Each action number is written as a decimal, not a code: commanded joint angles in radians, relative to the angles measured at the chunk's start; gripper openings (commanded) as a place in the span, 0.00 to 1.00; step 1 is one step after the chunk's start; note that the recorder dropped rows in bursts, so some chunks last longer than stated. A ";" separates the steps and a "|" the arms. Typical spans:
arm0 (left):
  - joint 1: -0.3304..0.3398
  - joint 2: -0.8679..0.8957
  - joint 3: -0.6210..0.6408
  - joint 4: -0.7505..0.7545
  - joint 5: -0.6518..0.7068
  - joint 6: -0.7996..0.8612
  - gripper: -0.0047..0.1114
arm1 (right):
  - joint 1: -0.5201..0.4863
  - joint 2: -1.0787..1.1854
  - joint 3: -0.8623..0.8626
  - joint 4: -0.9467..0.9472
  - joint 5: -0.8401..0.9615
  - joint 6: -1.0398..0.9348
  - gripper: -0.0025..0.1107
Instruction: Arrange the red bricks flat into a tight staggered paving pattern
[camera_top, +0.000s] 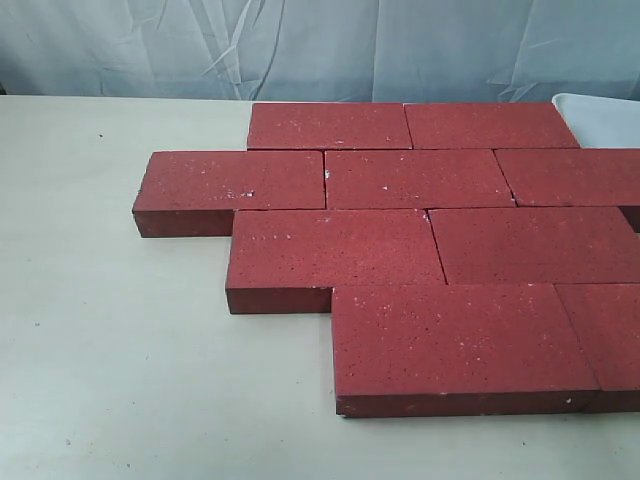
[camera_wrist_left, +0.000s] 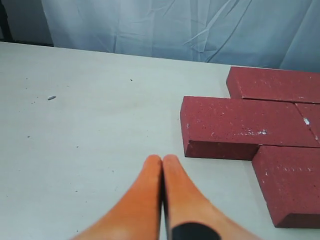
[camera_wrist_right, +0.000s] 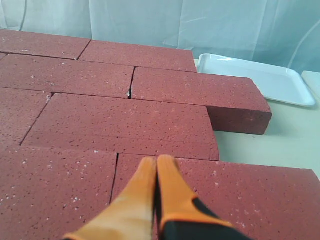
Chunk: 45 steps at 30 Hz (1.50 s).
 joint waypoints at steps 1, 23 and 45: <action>0.011 -0.110 0.107 0.006 -0.067 0.000 0.04 | 0.003 -0.005 0.004 -0.005 -0.016 0.000 0.02; 0.089 -0.436 0.506 -0.016 -0.332 0.000 0.04 | 0.003 -0.005 0.004 -0.005 -0.013 0.000 0.02; 0.087 -0.436 0.506 -0.016 -0.322 0.003 0.04 | 0.003 -0.005 0.004 -0.007 -0.016 0.000 0.02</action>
